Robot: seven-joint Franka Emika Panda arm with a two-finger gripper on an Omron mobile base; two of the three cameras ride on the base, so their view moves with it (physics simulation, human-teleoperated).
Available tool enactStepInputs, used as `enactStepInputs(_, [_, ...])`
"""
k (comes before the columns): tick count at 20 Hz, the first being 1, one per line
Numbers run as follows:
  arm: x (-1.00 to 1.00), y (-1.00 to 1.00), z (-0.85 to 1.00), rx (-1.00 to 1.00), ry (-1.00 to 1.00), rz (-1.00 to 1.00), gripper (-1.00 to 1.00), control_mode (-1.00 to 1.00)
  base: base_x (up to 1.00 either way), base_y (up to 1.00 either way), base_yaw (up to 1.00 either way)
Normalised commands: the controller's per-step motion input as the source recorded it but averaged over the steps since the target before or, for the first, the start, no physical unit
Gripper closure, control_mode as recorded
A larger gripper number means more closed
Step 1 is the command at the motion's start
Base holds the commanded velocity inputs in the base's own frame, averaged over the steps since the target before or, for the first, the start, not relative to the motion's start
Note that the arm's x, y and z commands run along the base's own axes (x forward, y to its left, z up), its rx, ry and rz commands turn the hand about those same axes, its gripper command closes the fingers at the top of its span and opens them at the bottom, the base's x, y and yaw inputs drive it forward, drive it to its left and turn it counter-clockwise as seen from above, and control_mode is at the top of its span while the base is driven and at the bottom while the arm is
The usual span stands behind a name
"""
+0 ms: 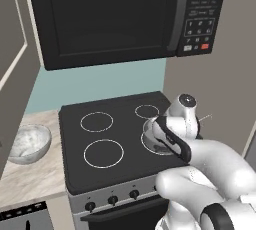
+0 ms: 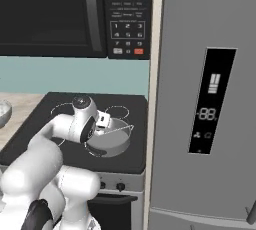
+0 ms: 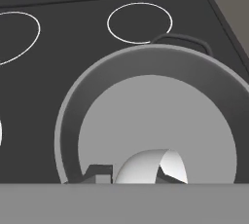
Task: Open the cabinet and move the ladle to the pot. Then close the cabinet.
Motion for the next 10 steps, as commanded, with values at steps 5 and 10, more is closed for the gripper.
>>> enactStepInputs(5, [0.36,0.0,-0.22,0.0,0.0,0.0,1.0,-1.0,0.0,0.0,0.0])
enactStepInputs(10, [0.27,0.0,-0.18,0.0,0.0,0.0,1.0,-1.0,0.0,0.0,0.0])
